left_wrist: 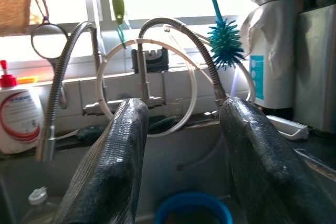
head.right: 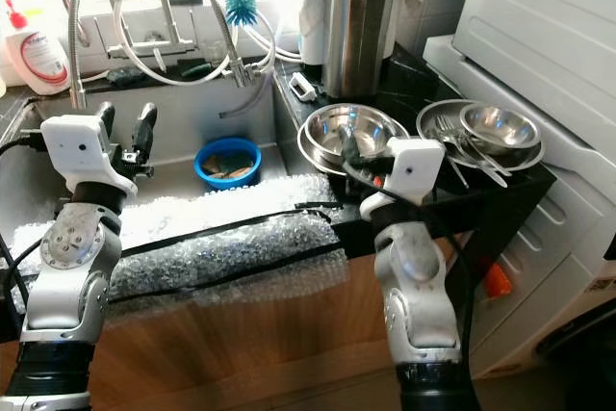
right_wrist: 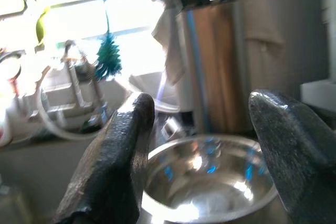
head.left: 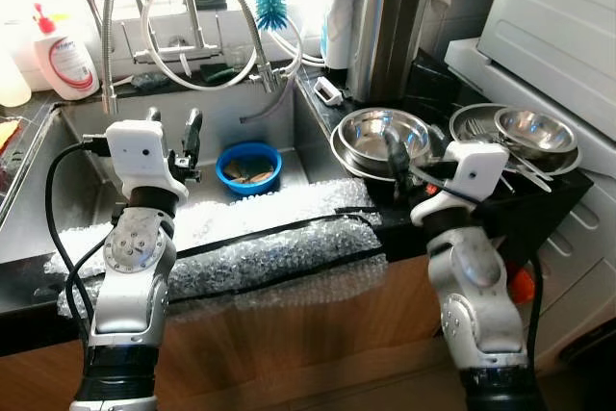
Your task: Kitchen organization
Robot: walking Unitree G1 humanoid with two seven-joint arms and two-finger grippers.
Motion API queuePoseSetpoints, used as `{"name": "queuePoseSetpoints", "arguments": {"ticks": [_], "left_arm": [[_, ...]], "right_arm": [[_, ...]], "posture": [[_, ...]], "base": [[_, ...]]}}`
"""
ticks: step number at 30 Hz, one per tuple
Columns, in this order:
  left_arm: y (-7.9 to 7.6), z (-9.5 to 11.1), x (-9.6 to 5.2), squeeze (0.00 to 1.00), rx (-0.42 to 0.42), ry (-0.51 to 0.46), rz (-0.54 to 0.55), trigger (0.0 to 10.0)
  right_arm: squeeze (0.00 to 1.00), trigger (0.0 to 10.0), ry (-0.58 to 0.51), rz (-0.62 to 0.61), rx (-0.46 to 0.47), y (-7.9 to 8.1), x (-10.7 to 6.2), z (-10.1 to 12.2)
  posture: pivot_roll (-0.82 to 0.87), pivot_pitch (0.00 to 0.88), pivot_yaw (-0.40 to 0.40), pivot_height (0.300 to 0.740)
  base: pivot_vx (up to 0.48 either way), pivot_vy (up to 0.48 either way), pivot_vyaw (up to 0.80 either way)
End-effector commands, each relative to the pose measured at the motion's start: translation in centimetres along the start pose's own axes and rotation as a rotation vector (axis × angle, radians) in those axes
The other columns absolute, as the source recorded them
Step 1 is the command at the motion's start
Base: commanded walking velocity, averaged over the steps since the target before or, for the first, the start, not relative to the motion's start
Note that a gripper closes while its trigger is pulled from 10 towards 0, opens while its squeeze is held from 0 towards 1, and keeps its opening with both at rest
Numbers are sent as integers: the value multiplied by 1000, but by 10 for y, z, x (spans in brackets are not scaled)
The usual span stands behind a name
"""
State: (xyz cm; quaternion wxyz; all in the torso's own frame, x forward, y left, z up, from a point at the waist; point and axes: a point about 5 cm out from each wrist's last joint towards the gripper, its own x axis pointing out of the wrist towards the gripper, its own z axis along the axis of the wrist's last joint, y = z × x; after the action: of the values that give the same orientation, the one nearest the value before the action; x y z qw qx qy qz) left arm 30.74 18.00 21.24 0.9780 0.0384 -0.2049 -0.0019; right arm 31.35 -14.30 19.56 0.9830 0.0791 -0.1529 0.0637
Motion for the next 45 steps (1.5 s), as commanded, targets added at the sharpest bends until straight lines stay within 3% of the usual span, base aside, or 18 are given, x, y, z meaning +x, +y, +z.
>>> {"name": "queuePoseSetpoints", "arguments": {"ticks": [1,3,4,8,12,13,14,22,35,45], "left_arm": [[-4,3,3,0,9,-10,-23,10000],[-5,3,3,0,6,-9,-24,10000],[-5,3,3,0,6,-10,-25,10000],[-5,4,3,0,10,-10,-32,10000],[-5,5,3,0,15,-13,-39,10000],[-4,5,3,0,15,-14,-41,10000],[-4,5,4,0,17,-16,-43,10000],[-5,8,5,0,16,-29,-44,10000],[-6,9,5,0,15,-34,-44,10000],[-5,10,4,0,24,-34,-45,10000]], "right_arm": [[0,10000,12,-37,23,-4,5,3],[0,10000,42,-67,22,-8,10,4],[1000,10000,38,-78,46,-9,12,6],[1000,10000,65,-155,131,-18,21,10],[1000,10000,158,-227,204,-28,27,2],[918,10000,171,-232,216,-29,27,0],[20,10000,207,-243,235,-31,28,-4],[0,10000,294,-233,297,-31,31,-13],[0,10000,381,-153,300,-23,35,-18],[0,10000,438,-191,347,-27,32,-30]], "posture": [[-106,0,27,740],[-106,0,25,740],[-105,0,26,740],[-103,0,26,740],[-99,0,27,740],[-97,0,26,740],[-93,0,26,740],[-93,0,28,740],[-89,0,21,740],[-86,0,20,740]], "base": [[0,0,0],[0,0,0],[0,0,0],[0,0,0],[0,0,0],[0,0,0],[0,0,0],[0,0,0],[0,0,0],[0,0,0]]}}
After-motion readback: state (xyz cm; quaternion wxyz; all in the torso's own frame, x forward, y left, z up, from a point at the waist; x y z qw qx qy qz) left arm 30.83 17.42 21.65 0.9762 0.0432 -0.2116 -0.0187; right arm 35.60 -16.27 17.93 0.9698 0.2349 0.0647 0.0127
